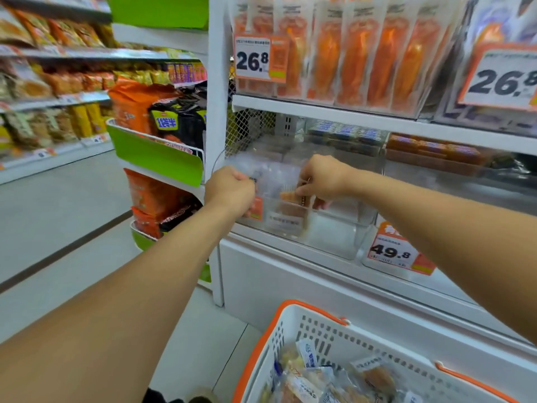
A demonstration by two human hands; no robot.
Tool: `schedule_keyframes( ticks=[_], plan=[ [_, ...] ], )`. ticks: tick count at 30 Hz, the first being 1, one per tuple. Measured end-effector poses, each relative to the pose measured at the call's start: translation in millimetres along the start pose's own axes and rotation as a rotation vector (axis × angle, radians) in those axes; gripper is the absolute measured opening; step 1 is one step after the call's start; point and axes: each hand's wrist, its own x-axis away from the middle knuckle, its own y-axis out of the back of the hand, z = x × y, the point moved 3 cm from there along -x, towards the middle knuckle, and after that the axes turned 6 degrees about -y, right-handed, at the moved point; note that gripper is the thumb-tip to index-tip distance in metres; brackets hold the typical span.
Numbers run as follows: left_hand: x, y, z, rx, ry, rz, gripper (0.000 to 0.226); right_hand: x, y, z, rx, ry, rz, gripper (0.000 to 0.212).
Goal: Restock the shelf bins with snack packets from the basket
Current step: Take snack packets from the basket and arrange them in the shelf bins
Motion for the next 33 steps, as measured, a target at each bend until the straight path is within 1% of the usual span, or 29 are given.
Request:
schedule_keyframes(
  ticks=[3, 5, 7, 10, 11, 12, 13, 14, 15, 16, 17, 18, 19, 20, 23, 24, 25, 26, 27, 29, 31, 32, 33],
  plan=[
    [7, -4, -2, -0.121, -0.027, 0.115, 0.023, -9, -13, -3, -0.074, -0.053, 0.045, 0.024],
    [8, -7, -1, -0.186, -0.030, 0.175, 0.022, -11, -19, -5, -0.061, -0.065, 0.060, 0.027],
    [7, -12, 2, -0.232, -0.023, 0.258, 0.019, -10, -23, -5, -0.003, -0.063, 0.032, 0.031],
    [6, -22, 7, -0.304, 0.009, 0.415, 0.017, -3, -22, -10, -0.098, -0.098, 0.001, 0.036],
    [8, -25, 7, -0.347, 0.011, 0.477, 0.018, 2, -19, -11, -0.075, -0.095, -0.065, 0.038],
    [11, -28, 6, -0.393, 0.012, 0.556, 0.020, 9, -15, -12, -0.007, -0.080, -0.177, 0.038],
    [18, -33, 6, -0.443, 0.012, 0.657, 0.021, 21, -13, -13, 0.055, -0.060, -0.323, 0.035],
    [25, -39, 6, -0.498, 0.004, 0.768, 0.022, 39, -13, -15, 0.065, -0.023, -0.487, 0.030],
    [34, -46, 7, -0.554, -0.009, 0.881, 0.022, 61, -16, -17, 0.032, 0.030, -0.631, 0.026],
    [44, -55, 10, -0.608, -0.022, 0.986, 0.022, 85, -24, -23, -0.010, 0.078, -0.726, 0.026],
    [55, -65, 12, -0.663, -0.037, 1.076, 0.021, 107, -38, -33, -0.052, 0.097, -0.752, 0.031],
    [66, -76, 15, -0.717, -0.055, 1.155, 0.020, 123, -59, -49, -0.069, 0.090, -0.697, 0.035],
    [77, -87, 19, -0.768, -0.077, 1.227, 0.019, 137, -84, -66, -0.062, 0.072, -0.562, 0.037],
    [88, -98, 21, -0.812, -0.103, 1.292, 0.018, 144, -114, -86, -0.032, 0.029, -0.359, 0.037],
    [116, -126, 24, -0.903, -0.173, 1.446, 0.023, 169, -203, -144, 0.155, -0.134, 0.445, 0.028],
    [123, -134, 24, -0.919, -0.195, 1.481, 0.024, 183, -225, -160, 0.208, -0.177, 0.650, 0.037],
    [129, -141, 23, -0.925, -0.217, 1.505, 0.024, 196, -244, -177, 0.230, -0.222, 0.774, 0.055],
    [133, -148, 22, -0.925, -0.236, 1.519, 0.024, 210, -258, -192, 0.217, -0.283, 0.805, 0.072],
    [137, -153, 20, -0.922, -0.253, 1.526, 0.025, 220, -270, -208, 0.186, -0.341, 0.770, 0.081],
    [142, -163, 18, -0.931, -0.293, 1.533, 0.026, 235, -284, -238, 0.178, -0.399, 0.675, 0.079],
    [146, -166, 19, -0.965, -0.324, 1.546, 0.027, 244, -295, -258, 0.198, -0.419, 0.639, 0.076],
    [148, -169, 20, -0.990, -0.323, 1.560, 0.027, 247, -299, -262, 0.174, -0.428, 0.619, 0.076],
    [150, -172, 22, -1.015, -0.320, 1.573, 0.027, 248, -305, -267, 0.129, -0.458, 0.566, 0.073]
  ],
)
